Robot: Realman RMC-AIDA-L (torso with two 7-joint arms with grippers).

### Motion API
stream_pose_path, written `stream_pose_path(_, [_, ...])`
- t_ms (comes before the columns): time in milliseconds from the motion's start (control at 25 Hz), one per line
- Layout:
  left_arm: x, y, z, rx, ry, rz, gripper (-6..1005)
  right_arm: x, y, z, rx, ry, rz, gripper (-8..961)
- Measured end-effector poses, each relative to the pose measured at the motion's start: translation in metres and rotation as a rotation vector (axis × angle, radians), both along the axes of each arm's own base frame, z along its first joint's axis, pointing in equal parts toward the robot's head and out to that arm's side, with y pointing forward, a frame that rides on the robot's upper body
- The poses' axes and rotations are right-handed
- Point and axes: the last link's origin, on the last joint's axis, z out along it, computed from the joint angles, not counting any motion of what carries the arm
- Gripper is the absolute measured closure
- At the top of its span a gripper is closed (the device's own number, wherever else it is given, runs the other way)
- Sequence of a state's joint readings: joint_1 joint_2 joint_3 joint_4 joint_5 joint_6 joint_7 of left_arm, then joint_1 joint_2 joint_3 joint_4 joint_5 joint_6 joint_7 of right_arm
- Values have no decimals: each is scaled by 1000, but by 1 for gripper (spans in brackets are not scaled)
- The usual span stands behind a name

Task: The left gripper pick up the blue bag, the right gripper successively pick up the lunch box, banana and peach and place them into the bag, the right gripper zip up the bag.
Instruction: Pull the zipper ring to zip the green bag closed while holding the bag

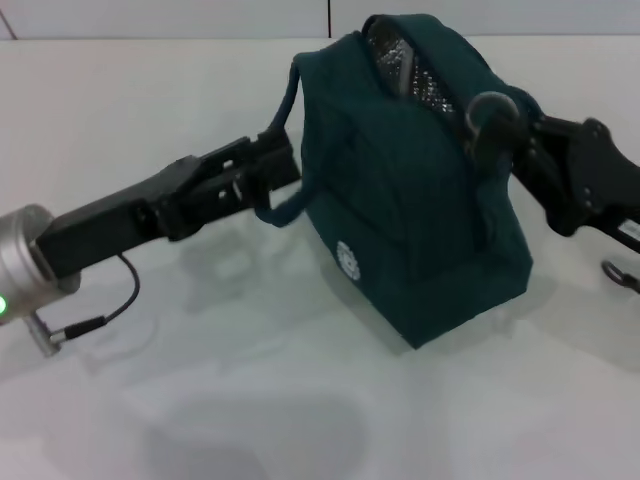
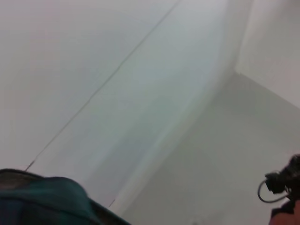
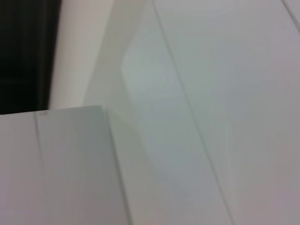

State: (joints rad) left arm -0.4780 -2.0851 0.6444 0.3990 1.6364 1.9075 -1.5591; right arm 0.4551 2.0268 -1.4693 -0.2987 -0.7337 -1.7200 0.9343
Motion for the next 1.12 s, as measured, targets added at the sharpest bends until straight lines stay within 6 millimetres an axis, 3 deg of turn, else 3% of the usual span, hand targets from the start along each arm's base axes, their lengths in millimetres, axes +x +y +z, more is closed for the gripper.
stream_pose_path(240, [-9,-13,2,41,8,-19,115,-26,17,-13,-68,-40,69,948])
stream_pose_path(640, [-32,-32,-2,263,117,-50,119,-48,39,-23,-80,-106,87,948])
stream_pose_path(1120, [-34,-17,-28,364,224,-26,138,-54,47,-26,-66,-126,77,948])
